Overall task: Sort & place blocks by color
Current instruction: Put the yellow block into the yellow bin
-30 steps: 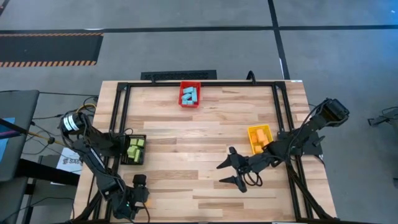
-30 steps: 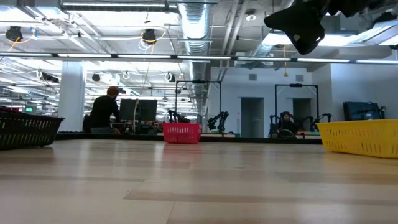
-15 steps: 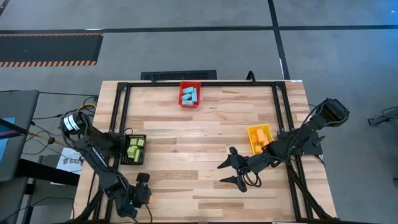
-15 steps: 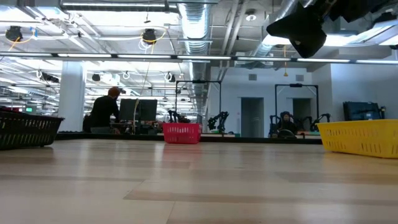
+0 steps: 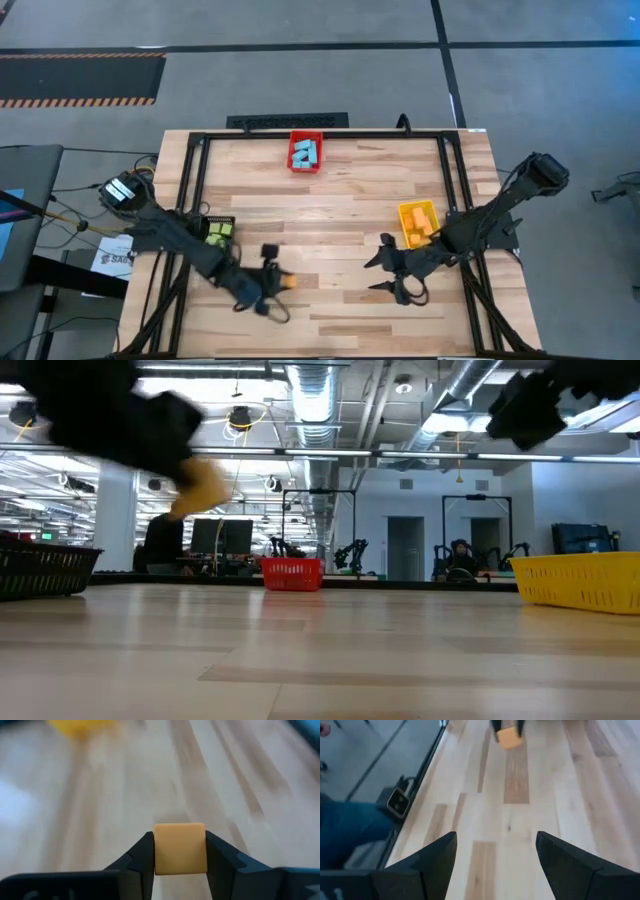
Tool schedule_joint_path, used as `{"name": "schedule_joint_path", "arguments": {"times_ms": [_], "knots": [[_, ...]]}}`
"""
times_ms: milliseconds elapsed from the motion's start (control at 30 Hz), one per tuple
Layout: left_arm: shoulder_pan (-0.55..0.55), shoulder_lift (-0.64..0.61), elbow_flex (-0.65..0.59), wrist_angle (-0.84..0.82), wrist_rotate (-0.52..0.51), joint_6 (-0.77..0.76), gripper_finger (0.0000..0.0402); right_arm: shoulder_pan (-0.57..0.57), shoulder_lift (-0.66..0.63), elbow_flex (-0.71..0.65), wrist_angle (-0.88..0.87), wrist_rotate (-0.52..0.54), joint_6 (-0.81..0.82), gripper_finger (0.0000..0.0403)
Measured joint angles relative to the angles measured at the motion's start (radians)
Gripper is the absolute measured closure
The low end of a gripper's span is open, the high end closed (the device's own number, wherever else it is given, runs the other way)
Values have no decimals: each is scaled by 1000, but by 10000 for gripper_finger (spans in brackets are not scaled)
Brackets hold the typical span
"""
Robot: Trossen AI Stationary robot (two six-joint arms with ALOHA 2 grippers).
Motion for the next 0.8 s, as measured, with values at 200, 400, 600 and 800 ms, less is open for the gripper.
{"name": "schedule_joint_path", "arguments": {"times_ms": [200,400,600,800], "knots": [[219,17,-1,396,167,109,297,67,-163,1,-151,233,-198,107],[364,97,-13,756,291,-63,297,92,-233,1,-178,404,-359,107],[457,183,-13,1058,336,-278,297,6,-201,0,-180,447,-427,107],[486,193,-13,1077,342,-330,297,-36,-143,0,-72,438,-651,107]]}}
